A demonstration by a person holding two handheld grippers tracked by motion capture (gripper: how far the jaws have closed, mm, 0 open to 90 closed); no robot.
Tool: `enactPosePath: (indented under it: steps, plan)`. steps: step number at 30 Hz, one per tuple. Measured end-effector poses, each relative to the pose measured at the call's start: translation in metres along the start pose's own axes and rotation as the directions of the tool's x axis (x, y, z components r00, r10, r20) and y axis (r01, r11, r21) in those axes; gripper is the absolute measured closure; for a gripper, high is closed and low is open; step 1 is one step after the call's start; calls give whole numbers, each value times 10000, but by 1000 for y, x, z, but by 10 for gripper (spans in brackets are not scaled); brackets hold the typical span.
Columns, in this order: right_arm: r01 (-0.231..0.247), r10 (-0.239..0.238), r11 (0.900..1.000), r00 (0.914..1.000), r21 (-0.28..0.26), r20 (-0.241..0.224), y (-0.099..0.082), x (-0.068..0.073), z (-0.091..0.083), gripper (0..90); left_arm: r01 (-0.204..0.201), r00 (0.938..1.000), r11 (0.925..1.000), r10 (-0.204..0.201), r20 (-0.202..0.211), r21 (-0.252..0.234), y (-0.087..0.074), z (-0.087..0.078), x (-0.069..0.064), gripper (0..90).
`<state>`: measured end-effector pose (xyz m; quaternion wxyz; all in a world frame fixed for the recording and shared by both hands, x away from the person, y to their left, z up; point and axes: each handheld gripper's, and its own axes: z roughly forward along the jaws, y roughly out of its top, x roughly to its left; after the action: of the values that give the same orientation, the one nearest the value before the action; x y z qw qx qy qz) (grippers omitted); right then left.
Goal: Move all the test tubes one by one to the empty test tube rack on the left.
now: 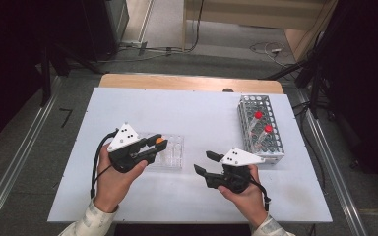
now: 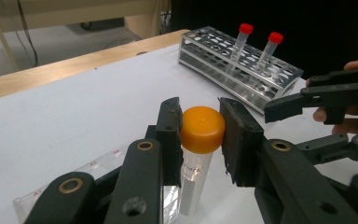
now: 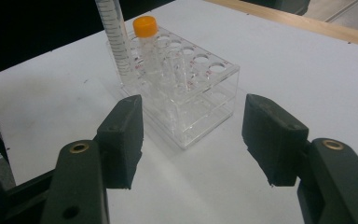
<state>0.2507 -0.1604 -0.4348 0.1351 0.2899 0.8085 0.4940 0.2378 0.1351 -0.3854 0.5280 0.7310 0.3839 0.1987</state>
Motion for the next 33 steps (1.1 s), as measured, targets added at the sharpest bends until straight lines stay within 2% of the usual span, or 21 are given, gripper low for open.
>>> enactPosePath:
  steps: [9,16,24,33]
  plan:
    - [-69,69,10000,9999,4,77,-1,-2,-1,381,-4,9984,10000,0,-557,-66,1,-4,11,712]
    - [-104,102,9999,9998,75,141,-2,-4,1,381,-54,9949,9999,41,-1009,-127,1,-5,18,712]
    - [-122,121,9999,9998,47,147,-2,-4,0,384,-144,9922,9994,104,-1239,-313,0,-4,20,712]
    - [-105,104,9999,9998,79,157,-3,-5,0,386,-247,9889,9997,240,-1465,-28,-10,8,20,712]
